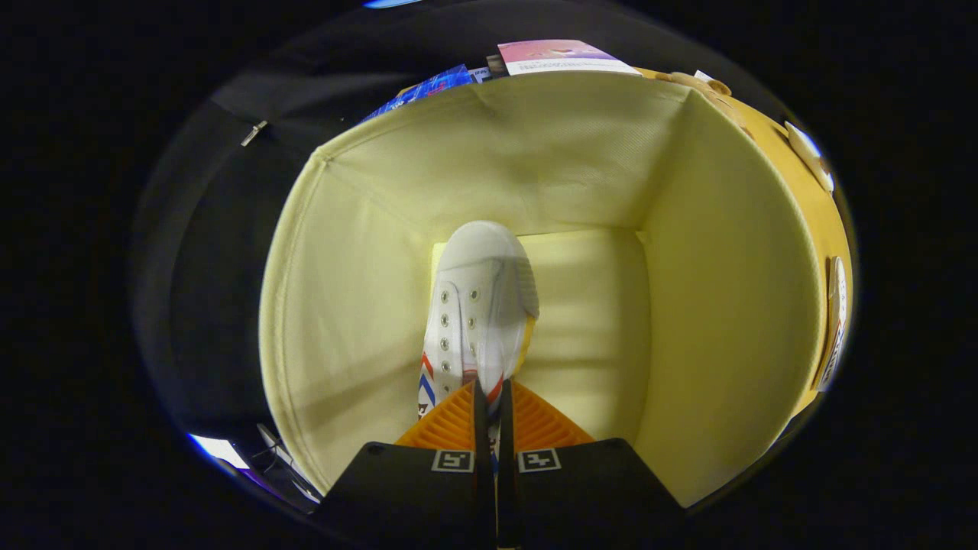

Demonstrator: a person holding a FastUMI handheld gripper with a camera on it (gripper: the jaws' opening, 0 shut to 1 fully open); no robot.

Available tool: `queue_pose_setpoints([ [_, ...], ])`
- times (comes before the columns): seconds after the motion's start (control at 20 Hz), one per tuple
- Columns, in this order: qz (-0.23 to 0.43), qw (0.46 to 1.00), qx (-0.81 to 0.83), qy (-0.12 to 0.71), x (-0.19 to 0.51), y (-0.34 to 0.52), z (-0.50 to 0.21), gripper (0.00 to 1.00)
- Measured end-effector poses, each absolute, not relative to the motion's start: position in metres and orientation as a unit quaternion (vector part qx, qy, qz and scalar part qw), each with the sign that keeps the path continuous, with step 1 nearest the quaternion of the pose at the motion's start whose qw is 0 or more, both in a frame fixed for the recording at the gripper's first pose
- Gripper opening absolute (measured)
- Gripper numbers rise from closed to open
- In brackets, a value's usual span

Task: Open the storage box then place both shoes into the box .Put the left shoe in first, then the right shoe, with the right side of both shoes facing outward in a uniform manner.

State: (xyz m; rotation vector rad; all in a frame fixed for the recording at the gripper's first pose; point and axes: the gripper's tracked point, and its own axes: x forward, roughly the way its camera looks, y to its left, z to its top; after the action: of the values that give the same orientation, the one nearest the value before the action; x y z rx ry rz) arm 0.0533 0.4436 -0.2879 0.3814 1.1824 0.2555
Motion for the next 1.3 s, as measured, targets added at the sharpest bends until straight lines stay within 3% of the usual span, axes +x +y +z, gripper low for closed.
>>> queue_pose_setpoints([
  [0.4, 0.125, 0.811, 0.148, 0.551, 0.054, 0.443, -0.296, 0.09],
  [0.7, 0.14, 0.812, 0.143, 0.548, 0.05, 0.448, -0.294, 0.47],
  [0.75, 0.145, 0.813, 0.145, 0.546, 0.049, 0.449, -0.291, 0.65],
  [0.95, 0.145, 0.824, 0.162, 0.524, 0.053, 0.445, -0.277, 0.92],
  [1.0, 0.147, 0.827, 0.168, 0.516, 0.053, 0.443, -0.271, 0.96],
  [1.3, 0.192, 0.848, 0.21, 0.446, 0.052, 0.423, -0.201, 0.97],
])
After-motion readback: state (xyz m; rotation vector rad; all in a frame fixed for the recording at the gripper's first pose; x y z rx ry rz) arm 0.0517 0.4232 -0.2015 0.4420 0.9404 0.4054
